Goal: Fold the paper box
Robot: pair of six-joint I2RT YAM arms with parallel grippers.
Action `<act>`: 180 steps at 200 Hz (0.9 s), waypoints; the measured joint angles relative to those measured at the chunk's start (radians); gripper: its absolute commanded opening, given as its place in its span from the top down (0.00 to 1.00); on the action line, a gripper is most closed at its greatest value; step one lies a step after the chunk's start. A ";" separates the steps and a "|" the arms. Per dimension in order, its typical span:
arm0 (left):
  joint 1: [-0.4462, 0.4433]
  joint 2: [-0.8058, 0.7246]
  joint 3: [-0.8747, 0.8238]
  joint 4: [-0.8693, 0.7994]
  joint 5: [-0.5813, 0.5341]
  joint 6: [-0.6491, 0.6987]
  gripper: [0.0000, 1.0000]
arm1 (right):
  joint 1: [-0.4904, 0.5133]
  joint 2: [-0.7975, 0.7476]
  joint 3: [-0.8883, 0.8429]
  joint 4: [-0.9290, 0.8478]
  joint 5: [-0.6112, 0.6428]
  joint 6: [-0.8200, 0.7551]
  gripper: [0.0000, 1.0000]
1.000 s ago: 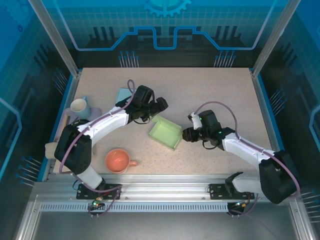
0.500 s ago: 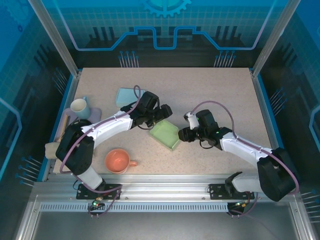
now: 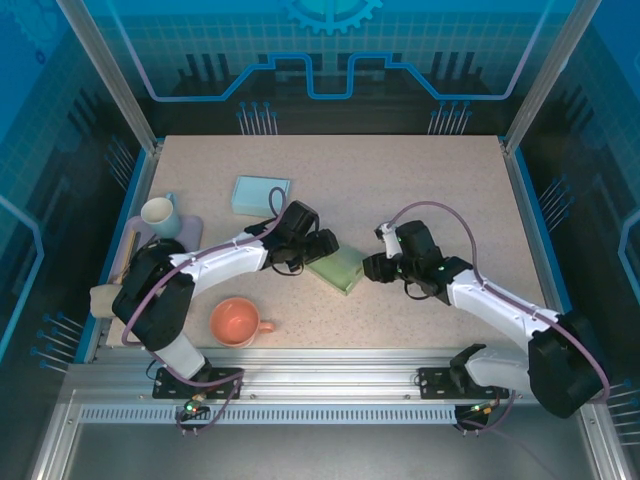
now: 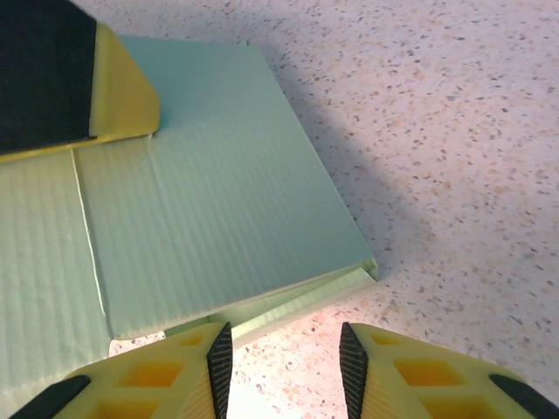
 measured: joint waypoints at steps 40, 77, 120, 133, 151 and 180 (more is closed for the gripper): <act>0.000 0.000 -0.004 -0.005 -0.014 0.000 0.17 | 0.001 -0.080 -0.007 -0.054 0.056 0.042 0.60; 0.000 0.000 -0.004 -0.014 -0.020 0.000 0.14 | 0.009 -0.098 0.024 -0.068 0.068 0.090 0.59; 0.000 0.000 -0.001 -0.066 -0.042 0.000 0.11 | 0.076 0.033 0.072 -0.035 0.108 0.128 0.55; 0.000 0.000 0.003 -0.083 -0.046 0.001 0.12 | 0.093 0.068 0.072 -0.021 0.122 0.138 0.55; 0.000 0.000 0.005 -0.094 -0.049 0.001 0.11 | 0.103 0.118 0.072 0.003 0.147 0.148 0.54; 0.000 0.000 0.004 -0.097 -0.055 0.001 0.11 | 0.105 0.197 0.072 0.031 0.186 0.157 0.53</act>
